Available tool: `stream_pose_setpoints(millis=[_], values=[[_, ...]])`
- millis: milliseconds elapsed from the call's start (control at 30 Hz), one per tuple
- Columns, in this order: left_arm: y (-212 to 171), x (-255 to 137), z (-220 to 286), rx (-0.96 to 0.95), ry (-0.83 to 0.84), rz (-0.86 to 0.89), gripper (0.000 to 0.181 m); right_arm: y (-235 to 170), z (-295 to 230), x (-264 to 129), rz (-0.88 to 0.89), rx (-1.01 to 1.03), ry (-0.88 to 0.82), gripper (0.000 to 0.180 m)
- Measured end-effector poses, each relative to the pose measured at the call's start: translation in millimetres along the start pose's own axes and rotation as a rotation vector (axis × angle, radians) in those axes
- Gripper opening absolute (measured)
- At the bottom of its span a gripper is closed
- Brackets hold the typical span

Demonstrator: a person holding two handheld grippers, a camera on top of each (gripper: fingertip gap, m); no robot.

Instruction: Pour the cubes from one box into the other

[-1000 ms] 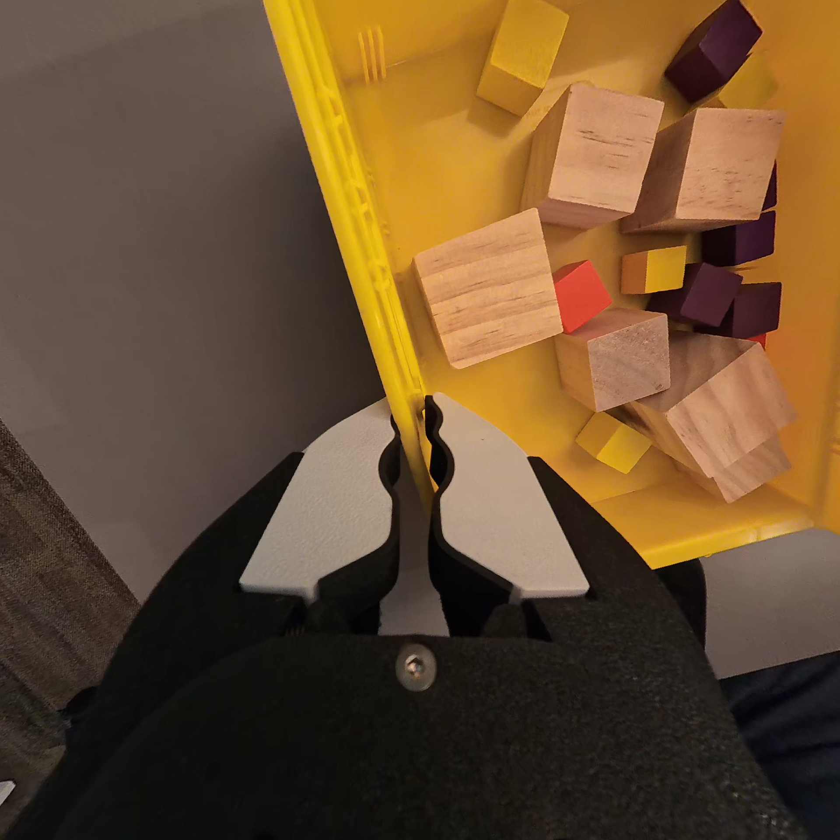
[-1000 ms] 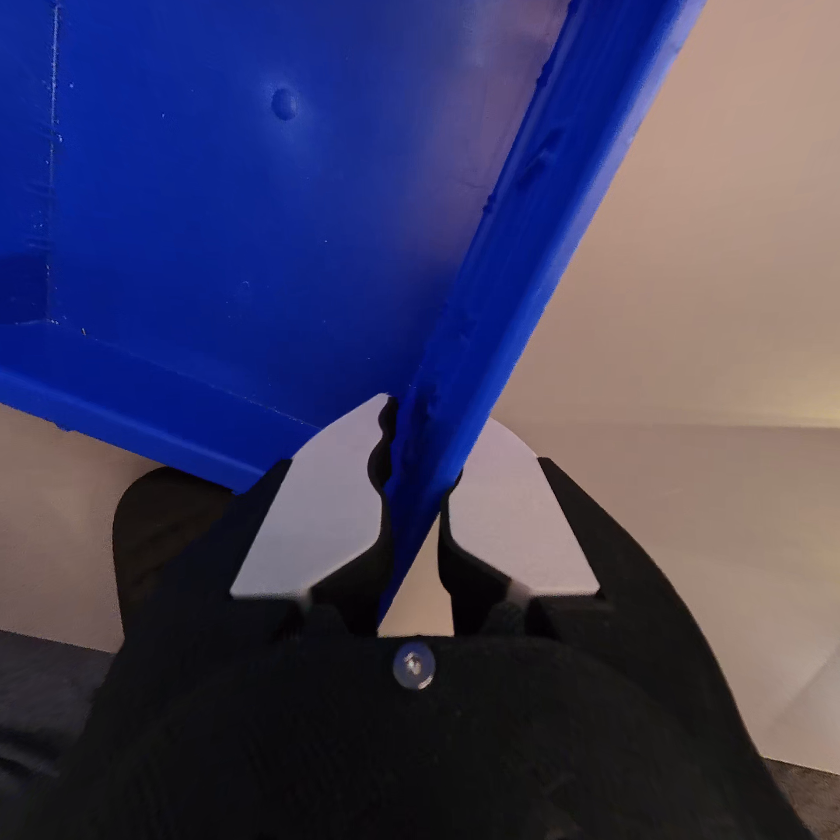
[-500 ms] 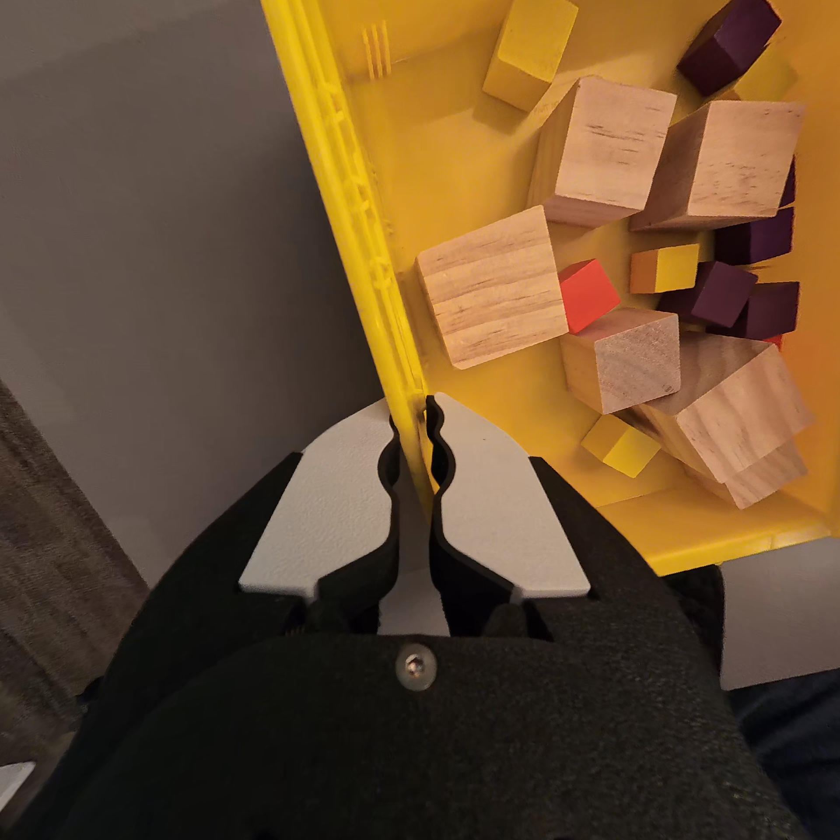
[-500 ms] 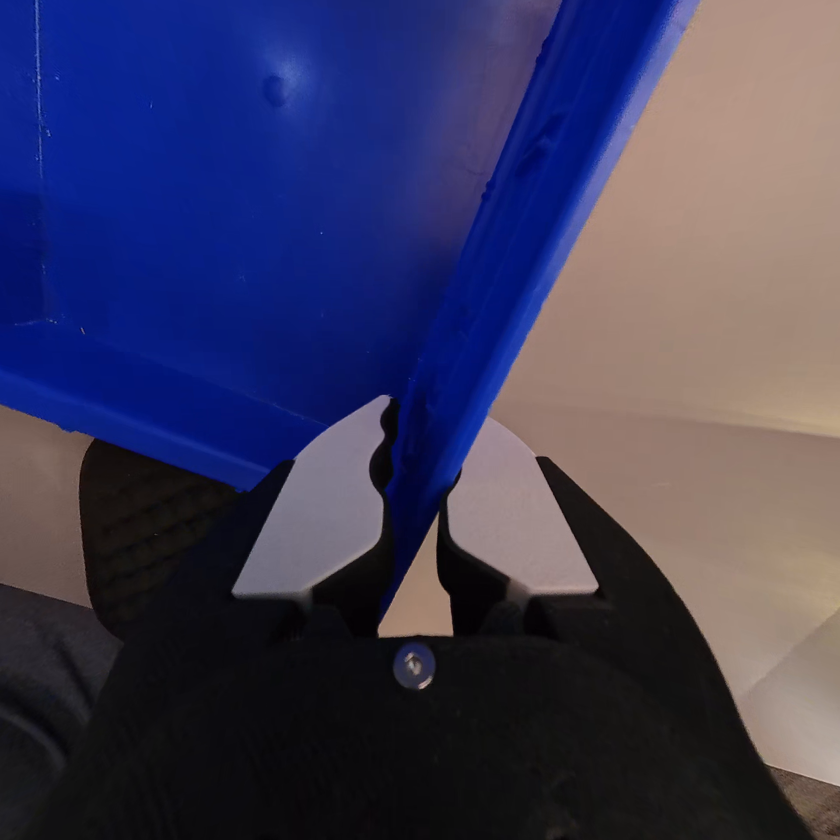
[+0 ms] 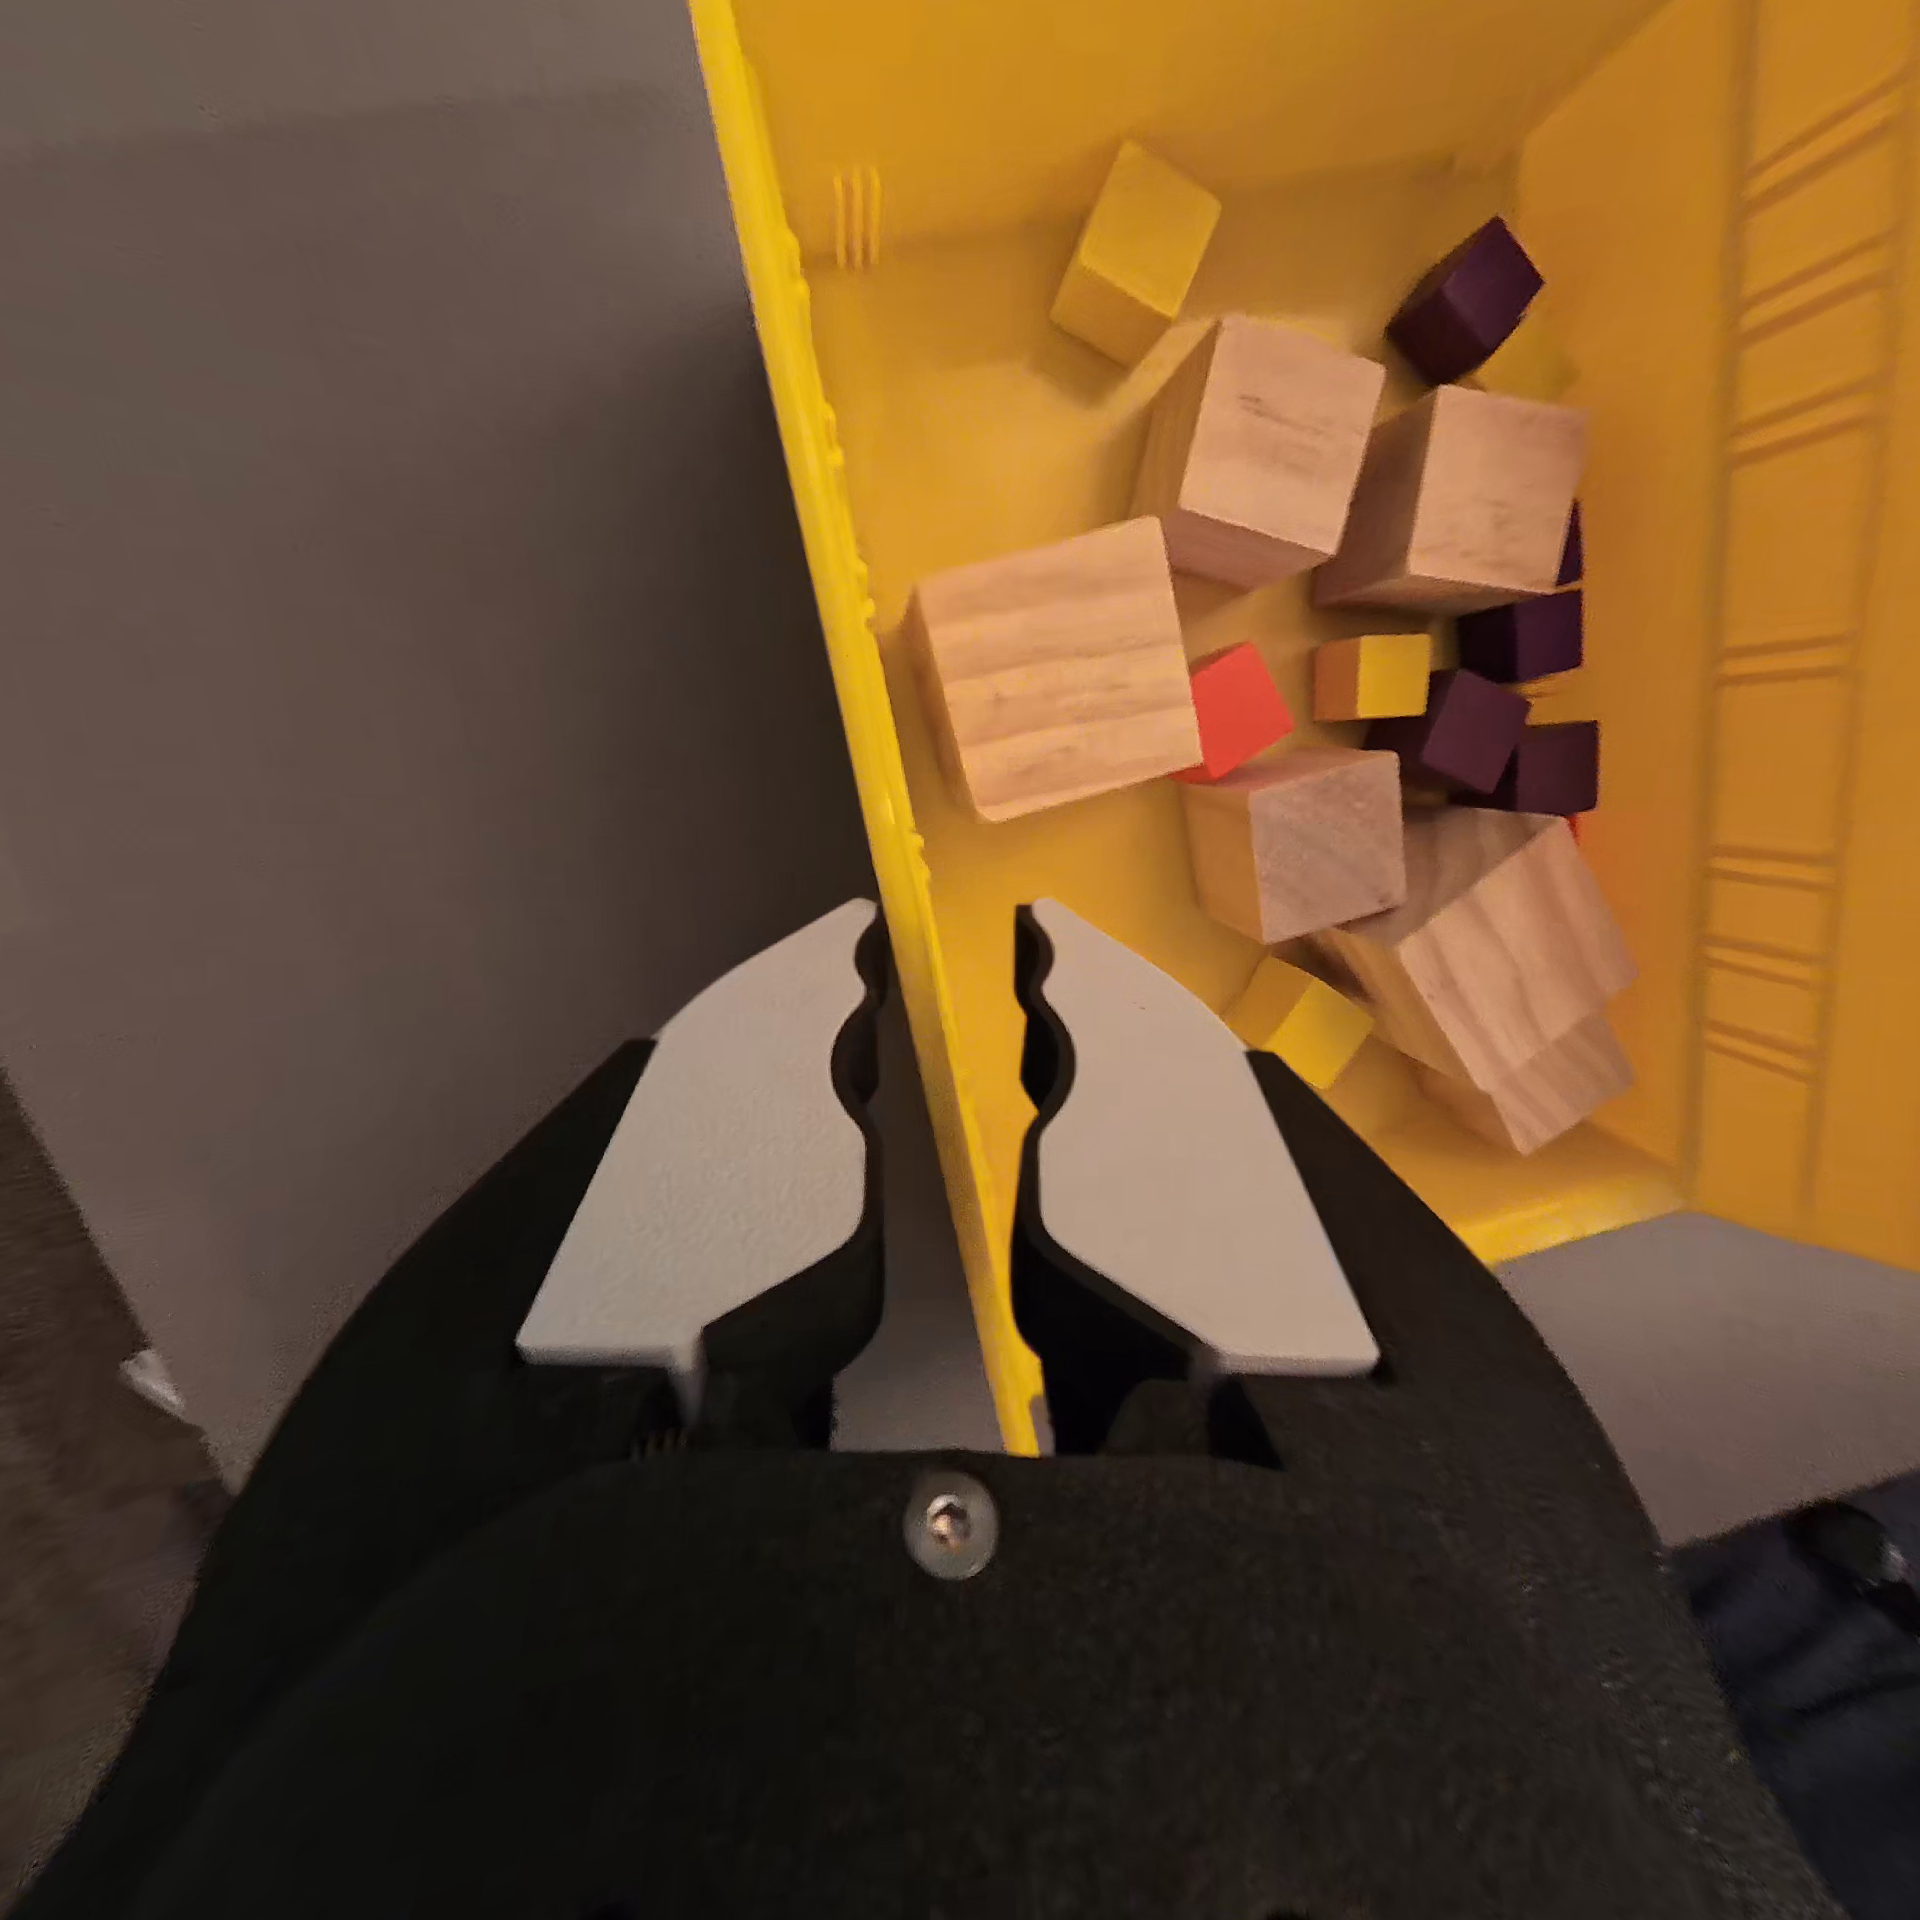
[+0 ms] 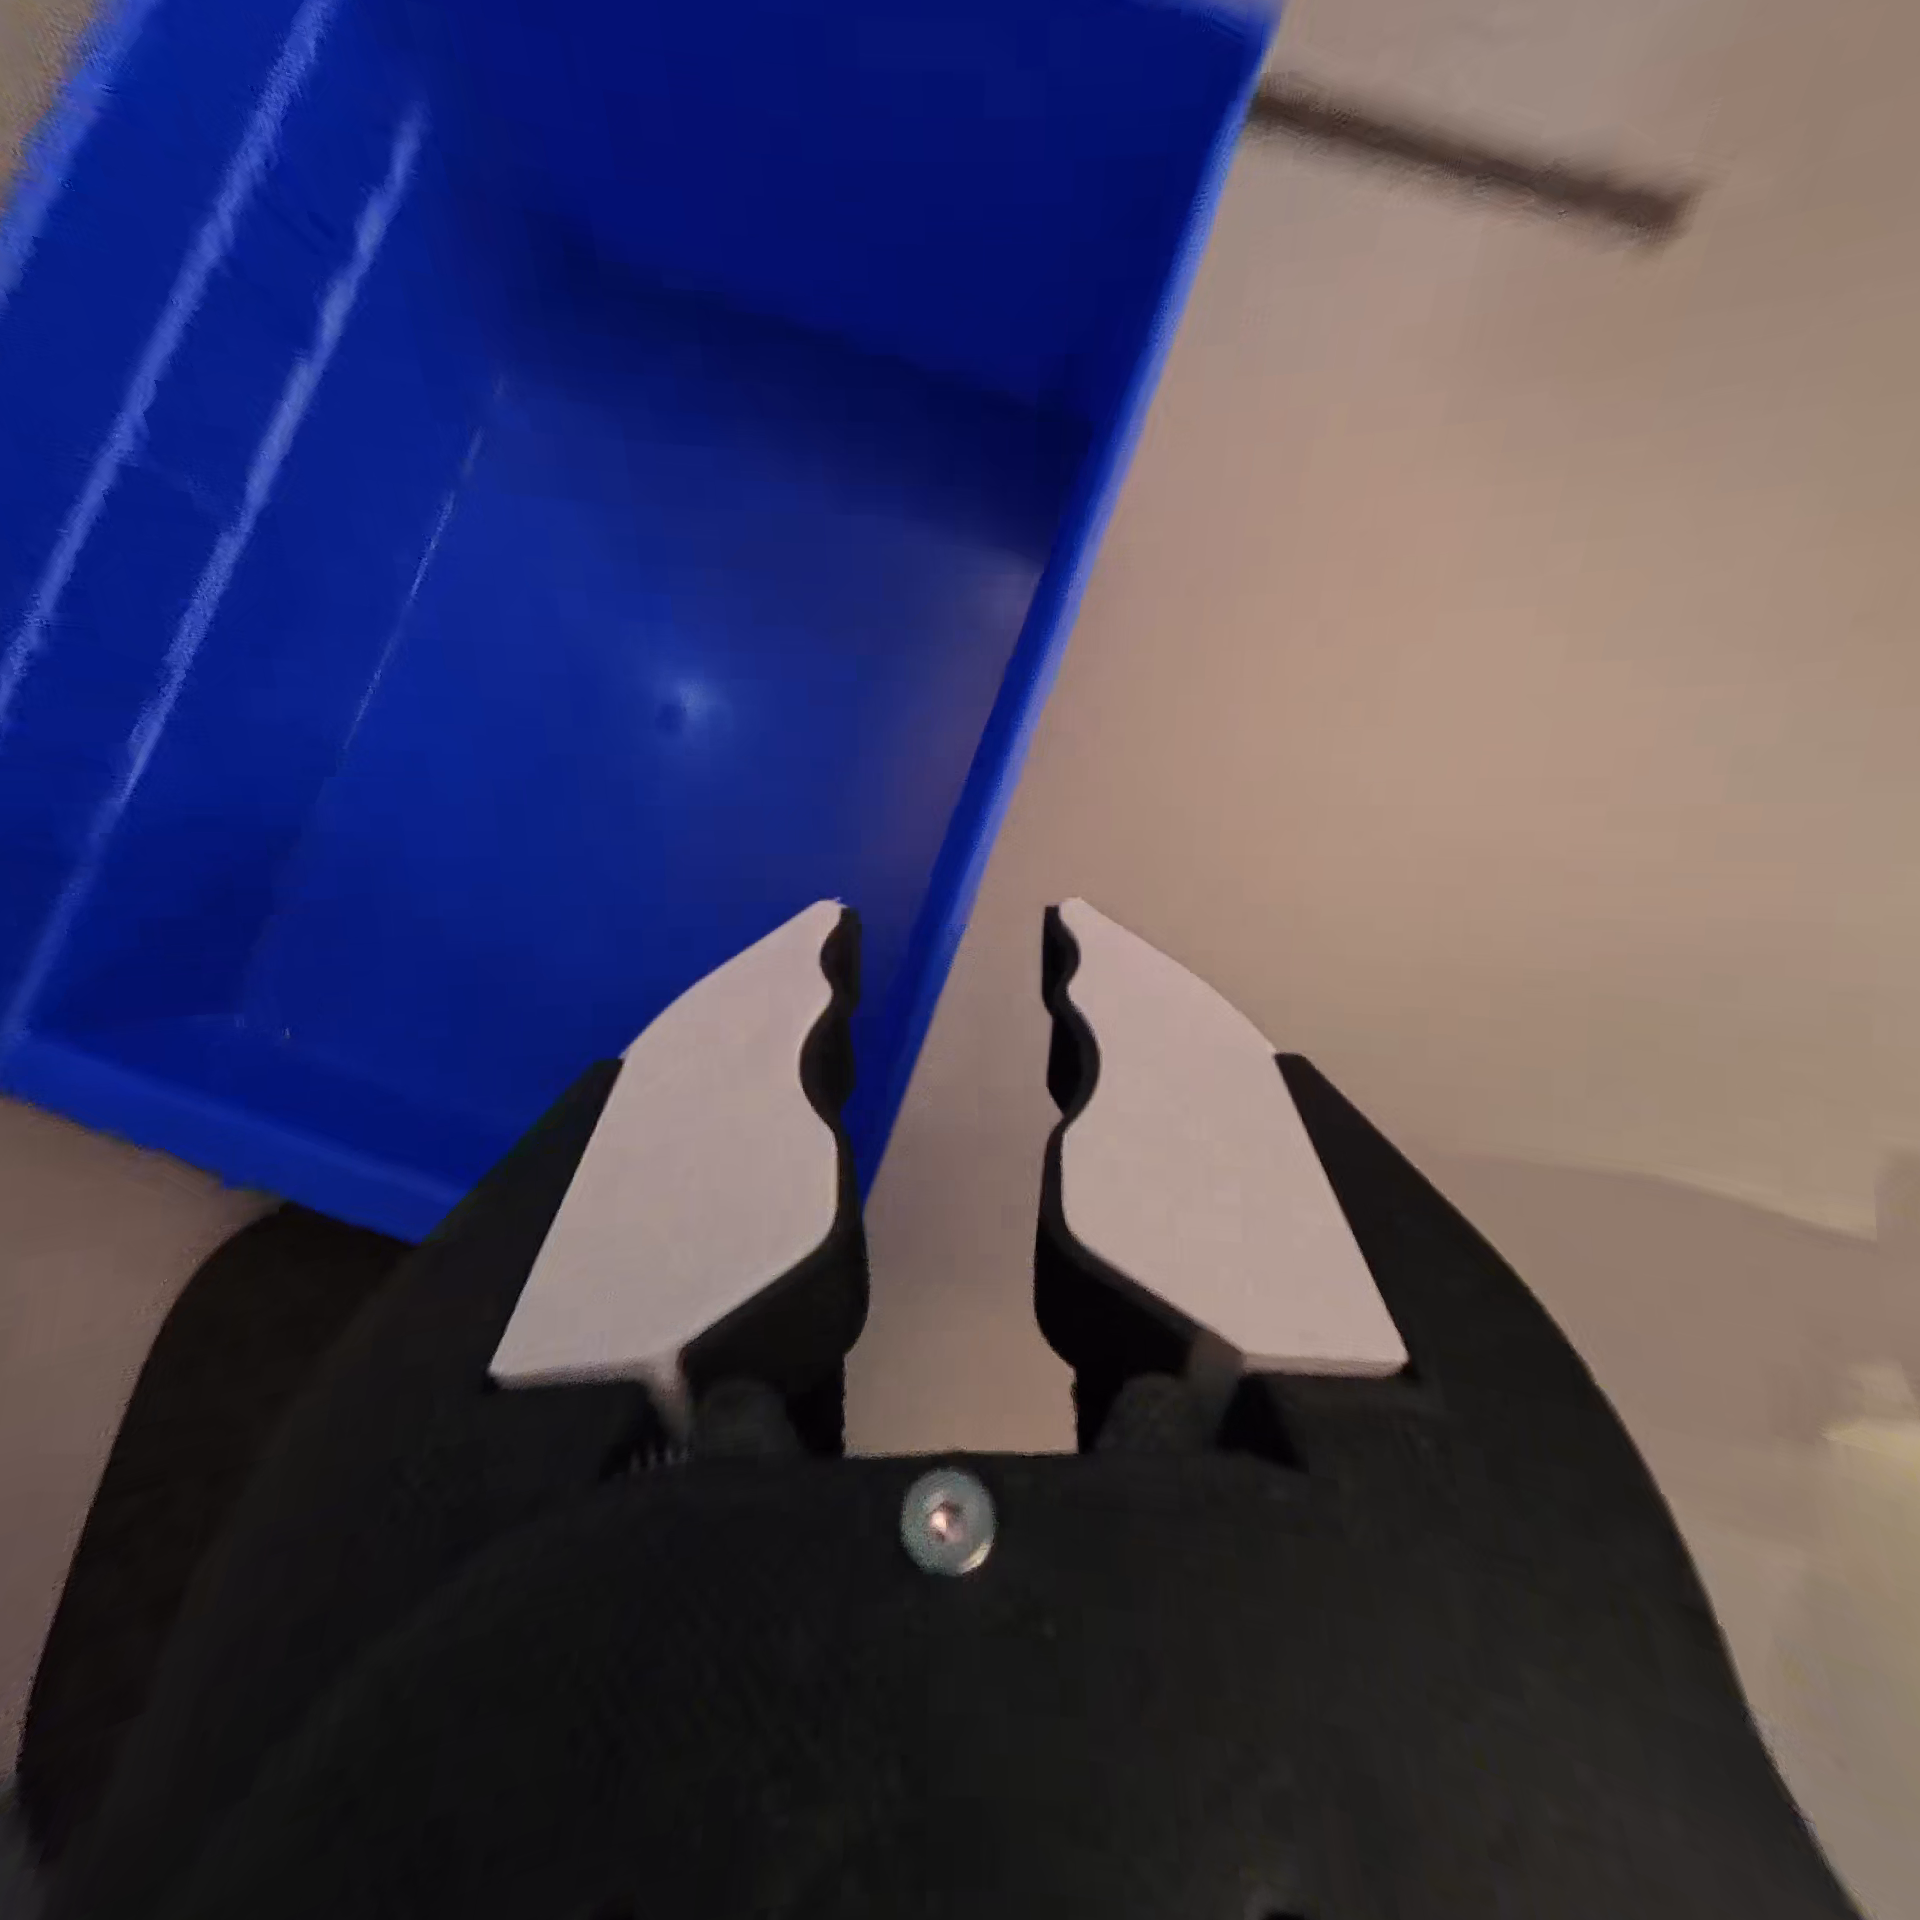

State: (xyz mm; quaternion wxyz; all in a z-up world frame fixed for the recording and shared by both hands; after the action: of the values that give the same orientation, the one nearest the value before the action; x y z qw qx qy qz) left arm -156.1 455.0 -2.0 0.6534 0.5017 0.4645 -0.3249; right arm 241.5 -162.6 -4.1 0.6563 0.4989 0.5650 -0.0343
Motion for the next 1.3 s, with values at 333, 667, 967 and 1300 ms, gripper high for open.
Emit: stream_pose_setpoints(millis=[333,667,967,1300], values=[[-16.2,22.5,2.7,-0.025,-0.018,-0.137,0.021,82.9,-159.5,-82.2,0.749,-0.286,0.403,0.05],[-18.9,32.7,4.7,0.012,0.07,-0.219,0.008,91.4,-386.9,90.0,-0.029,-0.166,0.664,0.055],[-21.2,34.0,5.3,-0.015,0.085,-0.179,0.007,97.9,-464.5,174.1,-0.434,-0.104,0.321,0.055],[-22.3,36.0,4.2,-0.014,0.056,-0.201,0.007,72.4,-493.7,195.3,-0.6,-0.16,0.047,0.026]])
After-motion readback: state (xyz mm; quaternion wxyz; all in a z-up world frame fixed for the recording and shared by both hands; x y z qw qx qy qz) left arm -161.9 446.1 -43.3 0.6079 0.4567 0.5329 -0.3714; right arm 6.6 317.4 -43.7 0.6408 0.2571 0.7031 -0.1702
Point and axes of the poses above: each gripper's, where its closed fingertips meet, x out along the fingers, y out of its top, z = x × y across the jaws, the point moved 7 cm from there along -x, back along the fingers, and after that the axes turned 12 degrees about x, right-handed, at the moved point
